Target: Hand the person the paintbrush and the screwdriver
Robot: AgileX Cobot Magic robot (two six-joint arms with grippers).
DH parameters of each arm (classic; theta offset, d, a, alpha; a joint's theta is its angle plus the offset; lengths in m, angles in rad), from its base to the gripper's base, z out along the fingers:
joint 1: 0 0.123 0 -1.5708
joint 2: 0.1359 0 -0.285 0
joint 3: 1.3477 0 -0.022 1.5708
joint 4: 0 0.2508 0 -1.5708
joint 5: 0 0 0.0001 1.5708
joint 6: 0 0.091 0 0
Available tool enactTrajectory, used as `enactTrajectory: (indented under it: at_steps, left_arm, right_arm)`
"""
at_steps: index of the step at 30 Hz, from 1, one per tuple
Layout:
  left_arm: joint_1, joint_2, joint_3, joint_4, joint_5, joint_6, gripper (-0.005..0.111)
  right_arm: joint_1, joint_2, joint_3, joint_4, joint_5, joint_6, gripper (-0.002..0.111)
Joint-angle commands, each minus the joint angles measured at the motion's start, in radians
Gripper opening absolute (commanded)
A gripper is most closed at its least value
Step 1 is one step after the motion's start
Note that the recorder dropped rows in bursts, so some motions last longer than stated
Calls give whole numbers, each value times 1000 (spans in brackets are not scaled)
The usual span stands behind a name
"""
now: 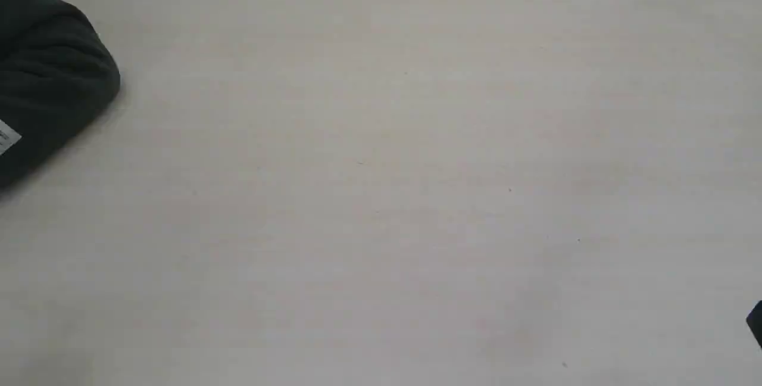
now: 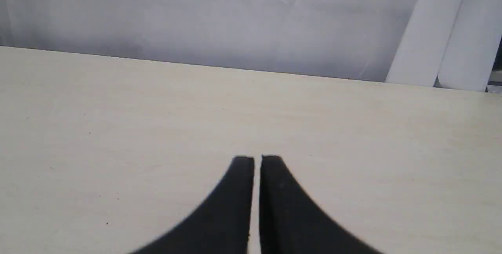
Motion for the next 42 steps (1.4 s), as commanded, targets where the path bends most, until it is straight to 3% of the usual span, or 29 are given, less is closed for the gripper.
enactTrajectory:
  at_steps: [1, 23, 29, 42]
  left_arm:
    - [-7, -2, 2, -5, -9, -2, 0]
    - [-7, -2, 2, -3, -11, -2, 0]
    - [-7, -2, 2, -3, -11, -2, 0]
    - [-7, -2, 2, -5, -9, -2, 0]
  right_arm:
    - [-9, -6, 3, -8, 20, -17, 4]
    - [-9, -6, 3, -12, 33, -11, 4]
    - [-9, -6, 3, -126, 41, 145, 4]
    - [-9, -6, 3, -132, 46, 172, 4]
